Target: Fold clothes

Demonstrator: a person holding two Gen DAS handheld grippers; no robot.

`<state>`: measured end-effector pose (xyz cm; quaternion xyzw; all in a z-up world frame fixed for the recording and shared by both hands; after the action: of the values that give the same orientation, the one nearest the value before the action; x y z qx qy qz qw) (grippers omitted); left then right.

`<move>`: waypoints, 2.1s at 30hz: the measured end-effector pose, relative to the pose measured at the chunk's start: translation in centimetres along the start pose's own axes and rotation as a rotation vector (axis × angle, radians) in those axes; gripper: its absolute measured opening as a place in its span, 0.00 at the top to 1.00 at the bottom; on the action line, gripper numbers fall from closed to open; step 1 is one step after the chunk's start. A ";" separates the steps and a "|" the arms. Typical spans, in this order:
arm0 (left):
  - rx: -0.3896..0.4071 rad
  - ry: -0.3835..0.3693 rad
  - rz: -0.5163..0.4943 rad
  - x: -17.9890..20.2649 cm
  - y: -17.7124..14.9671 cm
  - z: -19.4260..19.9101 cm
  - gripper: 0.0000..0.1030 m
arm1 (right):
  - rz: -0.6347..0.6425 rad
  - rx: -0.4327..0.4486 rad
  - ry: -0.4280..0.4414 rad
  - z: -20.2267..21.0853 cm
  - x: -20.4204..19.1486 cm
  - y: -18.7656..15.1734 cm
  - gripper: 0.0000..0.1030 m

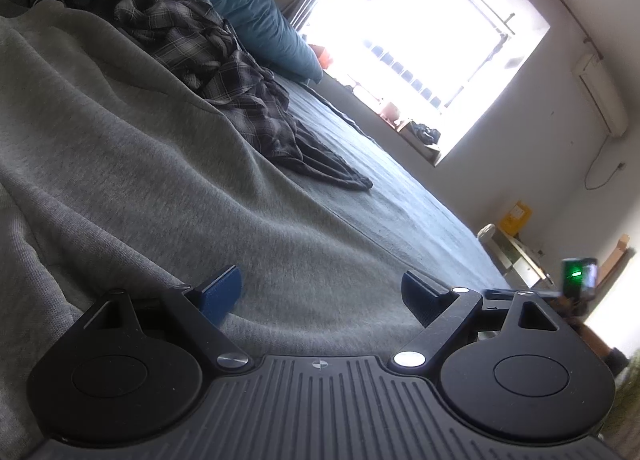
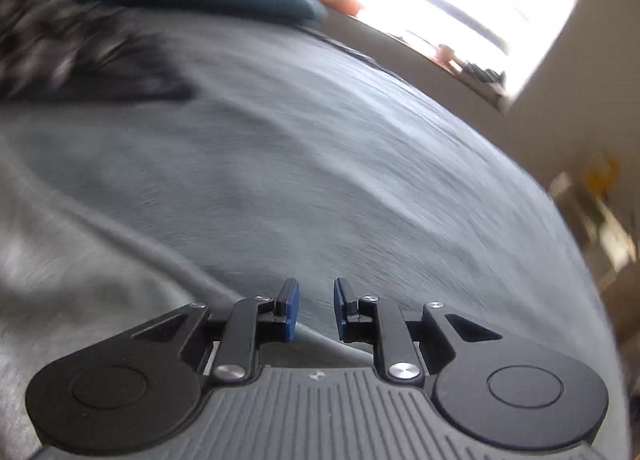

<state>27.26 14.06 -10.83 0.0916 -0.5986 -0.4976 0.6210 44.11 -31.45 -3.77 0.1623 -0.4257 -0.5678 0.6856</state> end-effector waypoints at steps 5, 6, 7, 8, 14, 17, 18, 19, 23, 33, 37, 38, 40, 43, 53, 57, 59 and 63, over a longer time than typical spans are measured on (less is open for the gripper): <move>0.000 -0.001 0.001 0.0 0.0 0.0 0.14 | -0.310 -0.089 0.058 1.9 8.5 -2.6 0.81; 0.001 -0.001 0.000 0.0 0.0 0.0 0.14 | -0.330 -0.118 0.061 1.8 9.4 -3.6 0.81; 0.001 -0.001 0.000 0.0 0.0 0.0 0.14 | -0.344 -0.143 0.054 1.9 10.3 -4.6 0.81; 0.001 -0.001 0.000 0.0 0.0 0.0 0.14 | -0.351 -0.162 0.028 1.8 11.3 -5.7 0.81; 0.002 0.001 -0.006 0.0 -0.1 0.0 0.13 | -0.750 -0.235 -0.039 -1.0 20.6 -11.7 0.59; 0.004 0.000 -0.006 0.0 -0.1 0.0 0.13 | -0.928 -0.275 -0.012 -2.7 24.0 -14.4 0.53; 0.004 0.000 -0.009 0.0 -0.1 0.0 0.13 | -0.968 -0.272 0.015 -3.2 24.3 -14.8 0.50; 0.005 0.001 -0.012 0.1 -0.2 -0.1 0.12 | -1.007 -0.268 0.042 -3.6 24.7 -15.3 0.47; 0.004 0.006 -0.020 0.1 -0.2 -0.1 0.11 | -1.023 -0.220 0.212 -3.9 23.7 -15.2 0.45; 0.005 0.004 -0.019 0.2 -0.3 -0.1 0.11 | -0.668 -0.156 0.158 -1.7 17.6 -11.2 0.91; 0.005 0.005 -0.020 0.2 -0.3 -0.1 0.11 | -0.564 -0.031 0.040 -0.7 18.2 -9.1 0.91; 0.005 0.005 -0.020 0.2 -0.3 -0.1 0.11 | -0.548 -0.024 0.017 -1.0 18.3 -8.9 0.91; 0.005 0.005 -0.021 0.2 -0.3 -0.1 0.11 | -0.532 -0.059 -0.004 -2.8 17.8 -9.1 0.91; 0.005 0.005 -0.021 0.2 -0.3 -0.2 0.11 | -0.522 -0.128 -0.063 -5.6 17.2 -10.2 0.84; 0.004 0.004 -0.017 0.1 -0.2 -0.1 0.11 | -0.630 -0.118 -0.055 2.8 19.8 -9.9 0.68; 0.003 0.003 -0.013 0.1 -0.2 -0.1 0.11 | -0.360 -0.199 0.188 7.9 11.9 -8.3 0.70; 0.003 -0.001 -0.008 0.0 -0.1 -0.1 0.11 | -0.216 -0.245 0.213 9.2 8.8 -9.0 0.71; 0.003 -0.007 0.003 -0.1 0.0 0.0 0.11 | -0.271 -0.454 0.060 6.9 11.5 -14.1 0.71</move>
<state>27.29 14.11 -10.92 0.0899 -0.6019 -0.4959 0.6194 29.70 -44.45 -5.10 0.0765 -0.2411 -0.7304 0.6345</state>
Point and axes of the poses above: each gripper's, at about its wrist camera, not at the fingertips, and z roughly against the way its jaws point, x to its right, y to its top, the point moved 3 cm from there along -z, roughly the way its jaws point, and after that the axes turned 7 degrees about -y, right-handed, at the moved point
